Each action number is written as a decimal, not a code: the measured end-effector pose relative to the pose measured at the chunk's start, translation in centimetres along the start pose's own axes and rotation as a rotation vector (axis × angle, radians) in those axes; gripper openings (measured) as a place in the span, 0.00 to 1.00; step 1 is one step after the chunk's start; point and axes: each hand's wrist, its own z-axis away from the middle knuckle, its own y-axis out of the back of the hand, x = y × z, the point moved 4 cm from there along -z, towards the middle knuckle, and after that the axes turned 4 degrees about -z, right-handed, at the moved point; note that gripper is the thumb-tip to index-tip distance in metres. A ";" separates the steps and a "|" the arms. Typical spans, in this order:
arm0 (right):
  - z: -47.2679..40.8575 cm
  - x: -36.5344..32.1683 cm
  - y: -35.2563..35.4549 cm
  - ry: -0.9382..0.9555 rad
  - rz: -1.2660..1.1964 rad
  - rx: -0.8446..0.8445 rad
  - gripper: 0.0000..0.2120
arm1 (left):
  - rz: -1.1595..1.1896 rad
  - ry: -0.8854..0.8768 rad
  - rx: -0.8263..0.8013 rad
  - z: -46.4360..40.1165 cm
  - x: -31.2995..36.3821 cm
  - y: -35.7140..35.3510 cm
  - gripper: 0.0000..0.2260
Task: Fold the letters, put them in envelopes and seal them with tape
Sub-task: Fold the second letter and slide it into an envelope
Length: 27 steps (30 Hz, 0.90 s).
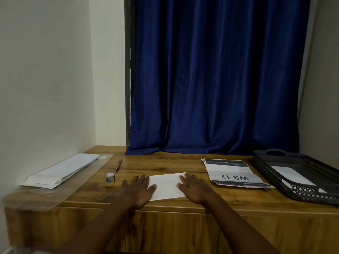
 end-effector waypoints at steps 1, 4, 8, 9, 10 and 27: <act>0.0 0.0 0.0 -0.007 0.001 0.001 0.32 | 0.009 0.008 0.006 0.1 0.1 0.1 0.35; 0.1 0.1 0.0 -0.034 -0.057 0.038 0.34 | 0.121 0.023 0.075 0.9 -0.1 0.6 0.41; 1.5 0.4 0.4 -0.006 -0.259 0.234 0.37 | 0.319 -0.159 0.280 3.3 0.1 1.2 0.41; 1.9 0.4 0.5 0.026 -0.275 0.260 0.36 | 0.320 -0.212 0.301 3.9 0.2 1.2 0.42; 2.3 0.4 0.5 0.054 -0.281 0.261 0.35 | 0.290 -0.256 0.301 4.4 0.3 1.2 0.43; 6.2 1.6 -0.1 0.160 -0.077 0.234 0.51 | 0.263 -0.416 0.227 5.8 0.6 1.6 0.24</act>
